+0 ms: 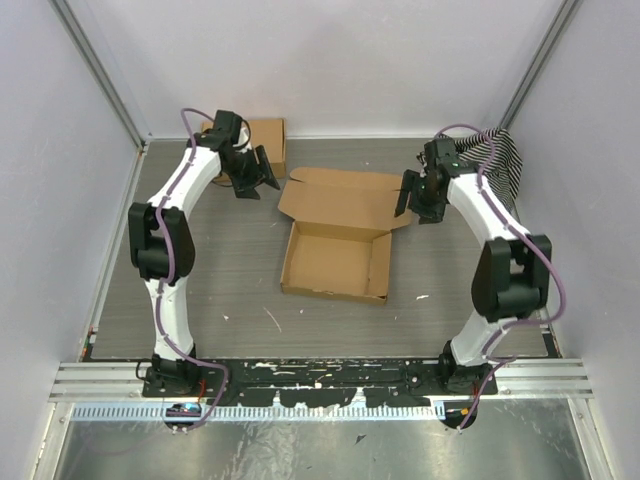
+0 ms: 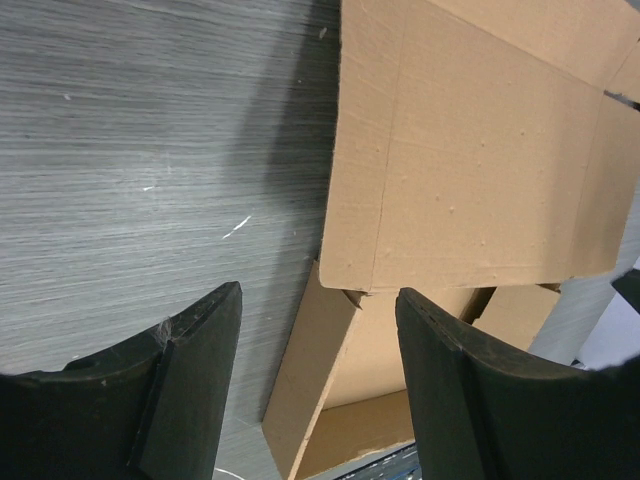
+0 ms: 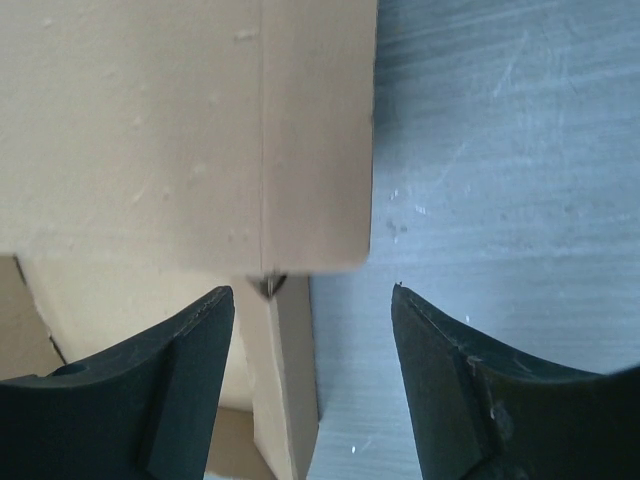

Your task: Fold the paper box

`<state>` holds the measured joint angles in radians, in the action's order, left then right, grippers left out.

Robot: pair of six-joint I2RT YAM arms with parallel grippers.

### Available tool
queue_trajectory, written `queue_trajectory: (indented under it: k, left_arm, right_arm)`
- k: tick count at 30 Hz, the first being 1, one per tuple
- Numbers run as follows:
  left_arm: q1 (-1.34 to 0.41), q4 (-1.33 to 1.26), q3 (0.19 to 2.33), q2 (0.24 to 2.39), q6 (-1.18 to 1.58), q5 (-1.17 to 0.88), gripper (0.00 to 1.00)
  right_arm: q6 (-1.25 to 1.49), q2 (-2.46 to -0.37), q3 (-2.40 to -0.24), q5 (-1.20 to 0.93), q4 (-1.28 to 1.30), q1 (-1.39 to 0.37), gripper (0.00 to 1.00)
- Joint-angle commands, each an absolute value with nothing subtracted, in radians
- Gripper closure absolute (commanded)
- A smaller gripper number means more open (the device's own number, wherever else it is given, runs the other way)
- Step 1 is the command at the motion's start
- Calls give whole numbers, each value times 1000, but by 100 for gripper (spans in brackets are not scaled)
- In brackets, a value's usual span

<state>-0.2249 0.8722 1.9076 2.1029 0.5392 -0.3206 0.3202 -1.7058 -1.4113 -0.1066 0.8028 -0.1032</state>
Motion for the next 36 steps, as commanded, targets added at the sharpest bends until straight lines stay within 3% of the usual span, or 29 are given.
queue_trajectory:
  k: [1, 6, 11, 24, 25, 29, 34, 36]
  left_arm:
    - [-234, 863, 1915, 2165, 523, -342, 32]
    - [-254, 887, 1960, 2194, 524, -350, 33]
    - [-260, 831, 1824, 2086, 532, -323, 34]
    - [-271, 783, 1519, 1778, 491, -257, 35]
    - [-271, 783, 1508, 1762, 490, -248, 35]
    - [-273, 795, 1475, 1710, 473, -209, 36]
    - [-285, 821, 1463, 1635, 446, -115, 36]
    - [-291, 821, 1457, 1602, 438, -75, 36]
  right_arm:
    - [311, -1556, -1349, -166, 790, -106, 30]
    - [375, -1451, -1238, -220, 787, -154, 31]
    - [428, -1465, -1158, -115, 763, -269, 32]
    - [451, -1737, -1278, 157, 837, -408, 54]
    - [450, -1748, -1281, 169, 841, -410, 59]
    - [445, -1775, -1285, 299, 864, -431, 95]
    - [483, -1830, -1291, 648, 963, -522, 99]
    - [515, -1860, -1272, 684, 962, -535, 99]
